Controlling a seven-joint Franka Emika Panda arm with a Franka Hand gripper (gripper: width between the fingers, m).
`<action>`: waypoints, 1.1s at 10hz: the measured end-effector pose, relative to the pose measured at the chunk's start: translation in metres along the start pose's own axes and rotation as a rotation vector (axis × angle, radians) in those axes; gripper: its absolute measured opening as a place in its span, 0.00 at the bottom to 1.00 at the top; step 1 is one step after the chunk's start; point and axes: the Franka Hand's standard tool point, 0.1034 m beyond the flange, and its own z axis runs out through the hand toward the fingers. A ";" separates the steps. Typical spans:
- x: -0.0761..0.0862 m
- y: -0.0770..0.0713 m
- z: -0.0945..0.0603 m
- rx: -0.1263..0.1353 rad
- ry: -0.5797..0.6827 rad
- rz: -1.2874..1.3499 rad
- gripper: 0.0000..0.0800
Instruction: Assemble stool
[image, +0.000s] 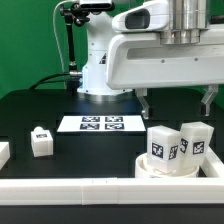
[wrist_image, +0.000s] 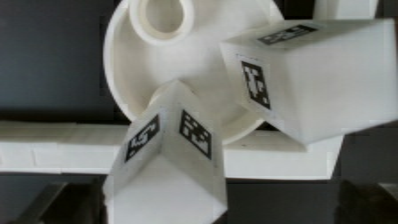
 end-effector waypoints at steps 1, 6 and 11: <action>0.000 0.001 0.000 -0.001 0.000 -0.050 0.81; 0.014 0.012 -0.002 -0.049 -0.003 -0.692 0.81; 0.015 0.024 -0.001 -0.084 -0.038 -1.116 0.81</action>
Offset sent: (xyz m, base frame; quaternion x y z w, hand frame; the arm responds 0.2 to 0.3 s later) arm 0.0221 0.0041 0.0026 0.0276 0.0104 -0.3006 0.9533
